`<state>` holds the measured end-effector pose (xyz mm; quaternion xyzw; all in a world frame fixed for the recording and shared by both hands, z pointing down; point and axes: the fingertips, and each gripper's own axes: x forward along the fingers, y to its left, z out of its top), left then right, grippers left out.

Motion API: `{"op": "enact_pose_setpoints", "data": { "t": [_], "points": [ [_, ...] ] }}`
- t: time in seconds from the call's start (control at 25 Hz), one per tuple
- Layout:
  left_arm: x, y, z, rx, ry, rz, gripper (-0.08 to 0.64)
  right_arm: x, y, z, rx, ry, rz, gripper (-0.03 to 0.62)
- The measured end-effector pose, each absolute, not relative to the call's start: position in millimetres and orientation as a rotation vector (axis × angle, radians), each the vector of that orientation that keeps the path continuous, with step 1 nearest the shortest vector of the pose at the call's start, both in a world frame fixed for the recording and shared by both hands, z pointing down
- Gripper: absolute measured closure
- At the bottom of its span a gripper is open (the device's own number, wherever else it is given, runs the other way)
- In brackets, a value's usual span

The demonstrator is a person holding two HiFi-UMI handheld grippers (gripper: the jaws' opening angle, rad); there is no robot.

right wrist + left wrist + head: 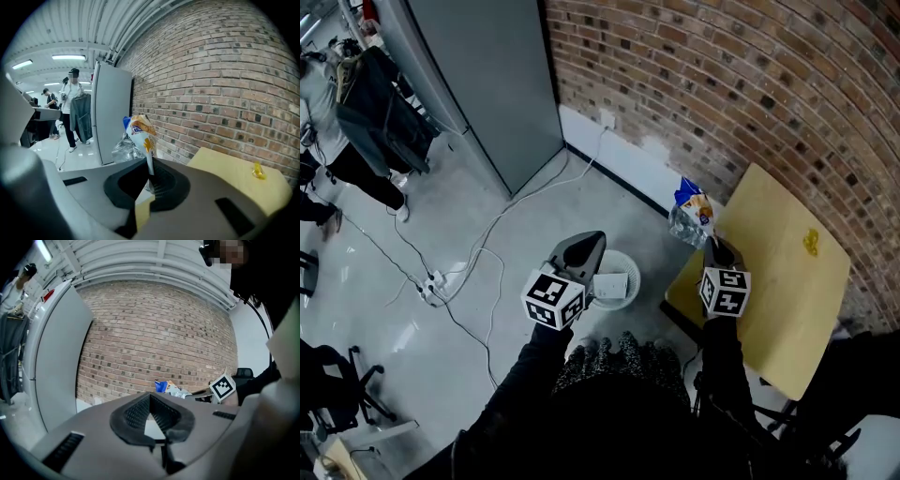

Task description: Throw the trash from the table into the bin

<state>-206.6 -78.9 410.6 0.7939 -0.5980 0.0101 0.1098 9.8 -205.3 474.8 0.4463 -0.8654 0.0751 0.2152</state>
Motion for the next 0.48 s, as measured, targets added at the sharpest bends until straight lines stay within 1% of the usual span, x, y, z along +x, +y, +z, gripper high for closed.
{"op": "enact_pose_setpoints", "data": {
  "t": [0.24,0.48],
  "points": [
    [-267,-55,412,2.330,-1.766,0.022,0.557,-53,-173,470,1.248,-2.423,0.229,0.583],
    [-280,-47,422,2.331,-1.725,0.029,0.557,-90,-152,479,1.201,-2.433,0.265,0.583]
  ]
}}
